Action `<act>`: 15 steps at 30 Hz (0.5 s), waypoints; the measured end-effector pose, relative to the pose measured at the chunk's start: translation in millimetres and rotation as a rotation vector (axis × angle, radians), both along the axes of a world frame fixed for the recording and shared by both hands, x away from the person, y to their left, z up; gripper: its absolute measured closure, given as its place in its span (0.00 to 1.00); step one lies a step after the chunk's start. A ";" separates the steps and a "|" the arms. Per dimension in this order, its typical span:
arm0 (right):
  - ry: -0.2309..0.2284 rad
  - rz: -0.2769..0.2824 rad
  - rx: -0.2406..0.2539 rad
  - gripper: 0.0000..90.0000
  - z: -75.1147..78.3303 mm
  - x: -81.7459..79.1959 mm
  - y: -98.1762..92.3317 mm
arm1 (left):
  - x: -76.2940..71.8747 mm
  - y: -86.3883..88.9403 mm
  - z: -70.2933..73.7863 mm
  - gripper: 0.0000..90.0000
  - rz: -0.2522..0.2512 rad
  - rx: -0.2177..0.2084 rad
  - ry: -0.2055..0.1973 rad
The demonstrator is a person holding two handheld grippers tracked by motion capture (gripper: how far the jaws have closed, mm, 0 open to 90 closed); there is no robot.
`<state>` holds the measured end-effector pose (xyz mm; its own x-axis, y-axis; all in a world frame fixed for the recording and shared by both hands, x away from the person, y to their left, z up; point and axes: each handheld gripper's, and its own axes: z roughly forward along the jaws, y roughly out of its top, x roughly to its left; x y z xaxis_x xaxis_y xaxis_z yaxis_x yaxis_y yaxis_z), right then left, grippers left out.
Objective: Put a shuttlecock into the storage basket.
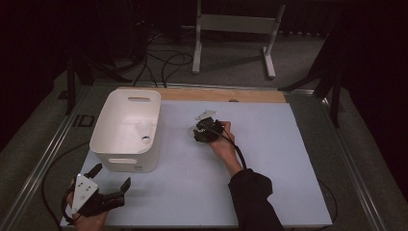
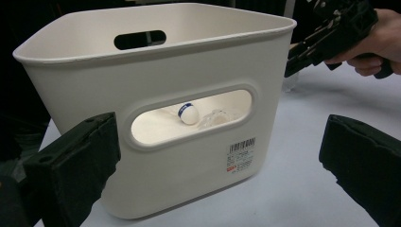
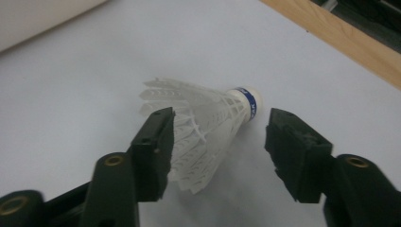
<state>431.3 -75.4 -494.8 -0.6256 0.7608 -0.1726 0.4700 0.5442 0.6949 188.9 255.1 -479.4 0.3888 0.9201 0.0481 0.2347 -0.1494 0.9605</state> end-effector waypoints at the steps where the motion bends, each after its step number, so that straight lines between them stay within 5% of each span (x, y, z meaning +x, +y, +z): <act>1: 0.000 0.000 0.000 0.48 0.0 0.0 0.0 | 0.0 0.0 0.0 0.00 0.000 0.000 0.000; 9: 0.018 -0.036 -0.034 0.60 -7.9 7.1 1.9 | 0.0 -0.2 0.0 0.00 -0.001 0.000 0.000; 15: 0.041 -0.036 -0.026 0.82 -11.5 9.3 0.3 | 0.1 -0.3 -0.1 0.00 -0.001 0.000 0.000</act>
